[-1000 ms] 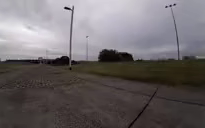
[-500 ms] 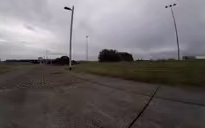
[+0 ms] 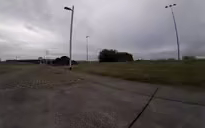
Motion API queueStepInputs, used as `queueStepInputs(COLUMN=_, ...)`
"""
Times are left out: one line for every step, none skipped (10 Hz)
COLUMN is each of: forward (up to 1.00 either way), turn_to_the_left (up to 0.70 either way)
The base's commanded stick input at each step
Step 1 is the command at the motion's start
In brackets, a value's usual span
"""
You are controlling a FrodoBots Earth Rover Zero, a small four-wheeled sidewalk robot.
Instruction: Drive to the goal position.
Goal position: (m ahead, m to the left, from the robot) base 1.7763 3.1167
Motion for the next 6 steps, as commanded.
queueStepInputs(forward=0.85, turn_to_the_left=0.0)
queueStepInputs(forward=0.85, turn_to_the_left=0.0)
queueStepInputs(forward=0.85, turn_to_the_left=0.0)
queueStepInputs(forward=0.85, turn_to_the_left=0.0)
queueStepInputs(forward=0.85, turn_to_the_left=0.0)
queueStepInputs(forward=0.85, turn_to_the_left=0.0)
